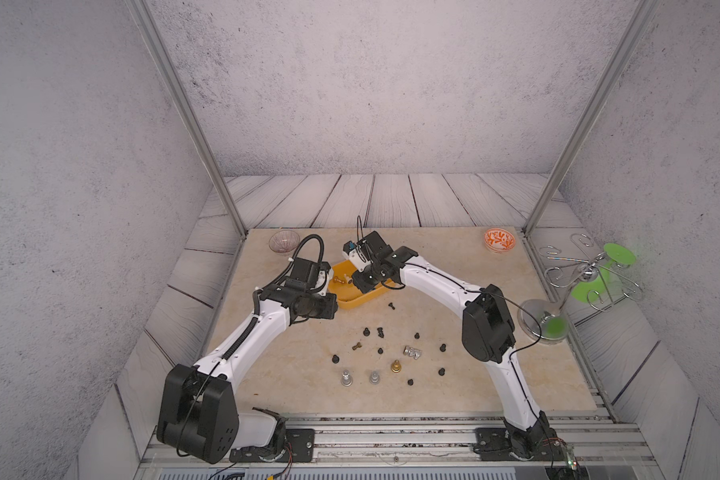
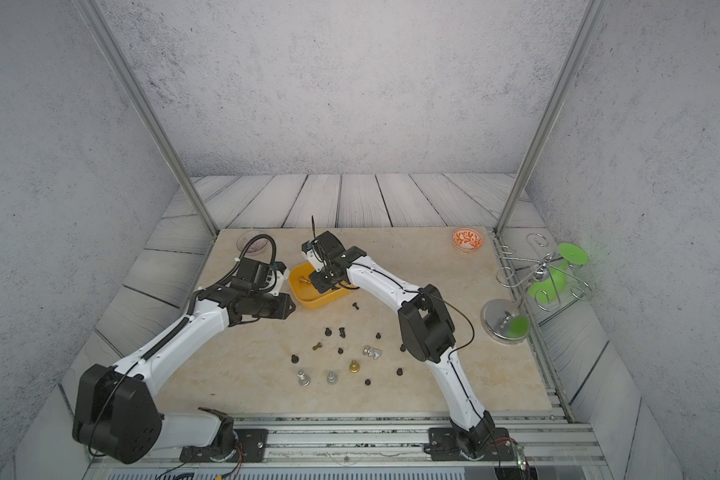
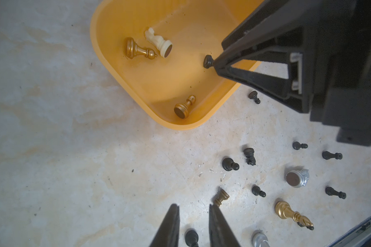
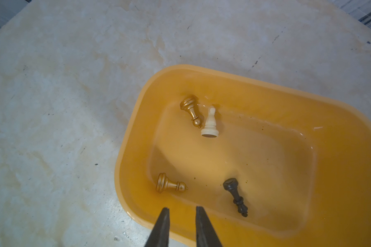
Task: Put the chess pieces into the storage box
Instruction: Place the chess piece in the storage box.
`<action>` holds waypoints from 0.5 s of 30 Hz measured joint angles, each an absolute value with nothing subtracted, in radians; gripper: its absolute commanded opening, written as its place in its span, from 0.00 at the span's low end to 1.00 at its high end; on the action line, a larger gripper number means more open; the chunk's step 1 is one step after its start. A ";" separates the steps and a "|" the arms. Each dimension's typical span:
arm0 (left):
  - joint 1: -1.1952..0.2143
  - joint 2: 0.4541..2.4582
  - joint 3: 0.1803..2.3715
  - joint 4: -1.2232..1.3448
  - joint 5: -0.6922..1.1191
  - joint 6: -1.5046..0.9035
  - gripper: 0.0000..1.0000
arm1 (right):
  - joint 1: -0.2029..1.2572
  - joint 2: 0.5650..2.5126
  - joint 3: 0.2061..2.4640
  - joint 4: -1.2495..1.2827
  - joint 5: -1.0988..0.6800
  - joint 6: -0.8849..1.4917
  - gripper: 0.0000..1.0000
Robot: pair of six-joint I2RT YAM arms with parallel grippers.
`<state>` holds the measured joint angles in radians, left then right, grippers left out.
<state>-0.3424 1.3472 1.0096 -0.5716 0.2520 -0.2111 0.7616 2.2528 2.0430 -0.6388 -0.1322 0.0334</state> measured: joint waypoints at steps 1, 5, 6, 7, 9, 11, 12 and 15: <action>-0.342 1.347 1.010 -0.572 0.253 -0.211 0.28 | 0.762 2.253 2.043 -0.638 -0.132 0.033 0.24; -0.342 1.347 1.010 -0.572 0.260 -0.210 0.28 | 0.762 2.253 2.043 -0.638 -0.132 0.034 0.24; -0.342 1.347 1.010 -0.571 0.262 -0.210 0.28 | 0.762 2.252 2.043 -0.637 -0.132 0.034 0.24; -0.342 1.347 1.010 -0.572 0.266 -0.210 0.28 | 0.762 2.252 2.041 -0.635 -0.132 0.034 0.24; -0.342 1.347 1.010 -0.572 0.276 -0.210 0.28 | 0.762 2.249 2.034 -0.632 -0.131 0.033 0.24; -0.342 1.347 1.010 -0.571 0.283 -0.208 0.28 | 0.762 2.241 2.017 -0.626 -0.129 0.033 0.24; -0.343 1.347 1.010 -0.572 0.286 -0.207 0.28 | 0.761 2.233 2.000 -0.623 -0.128 0.033 0.24; -0.349 1.350 1.010 -0.572 0.288 -0.202 0.28 | 0.758 2.194 1.936 -0.611 -0.128 0.034 0.24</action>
<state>-0.3492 1.3502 1.0096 -0.5716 0.2882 -0.2020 0.7578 2.1941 1.9358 -0.6113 -0.1280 0.0338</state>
